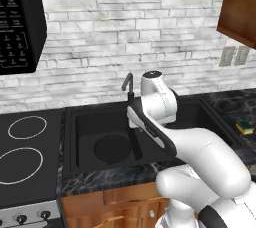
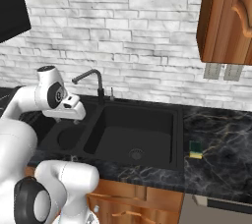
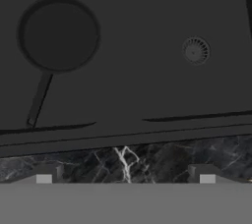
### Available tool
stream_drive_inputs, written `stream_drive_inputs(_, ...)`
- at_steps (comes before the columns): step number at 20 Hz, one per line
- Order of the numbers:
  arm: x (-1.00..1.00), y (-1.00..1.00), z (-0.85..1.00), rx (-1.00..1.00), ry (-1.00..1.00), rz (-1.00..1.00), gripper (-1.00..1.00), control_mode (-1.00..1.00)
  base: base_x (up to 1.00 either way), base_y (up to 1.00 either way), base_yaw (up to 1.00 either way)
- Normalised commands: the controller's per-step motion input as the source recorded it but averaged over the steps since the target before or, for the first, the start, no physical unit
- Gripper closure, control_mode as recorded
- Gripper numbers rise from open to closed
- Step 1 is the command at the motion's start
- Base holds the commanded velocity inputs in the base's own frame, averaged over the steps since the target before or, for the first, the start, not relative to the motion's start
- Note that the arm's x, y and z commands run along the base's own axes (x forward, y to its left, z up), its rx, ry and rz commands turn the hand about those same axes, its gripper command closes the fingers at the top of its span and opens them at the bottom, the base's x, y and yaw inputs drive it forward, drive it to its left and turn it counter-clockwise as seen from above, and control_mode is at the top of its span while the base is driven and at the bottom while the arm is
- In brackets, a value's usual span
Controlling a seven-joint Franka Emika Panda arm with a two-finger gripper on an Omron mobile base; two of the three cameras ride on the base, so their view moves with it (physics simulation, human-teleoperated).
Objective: Pick the pan and sponge and place them into the sink. Then turn on the water.
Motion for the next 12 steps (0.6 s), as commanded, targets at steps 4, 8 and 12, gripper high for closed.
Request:
stream_drive_inputs(4, -0.12, -0.36, 0.2, -0.01, -0.03, 0.1, -1.0, -1.0, 0.0, 0.0, 0.0)
stream_drive_inputs(8, -0.18, -0.42, 0.15, 0.0, -0.07, 0.08, -1.0, -1.0, 0.0, 0.0, 0.0)
stream_drive_inputs(12, -0.11, -0.38, 0.01, 0.01, -0.02, 0.08, -1.0, -1.0, 0.0, 0.0, 0.0)
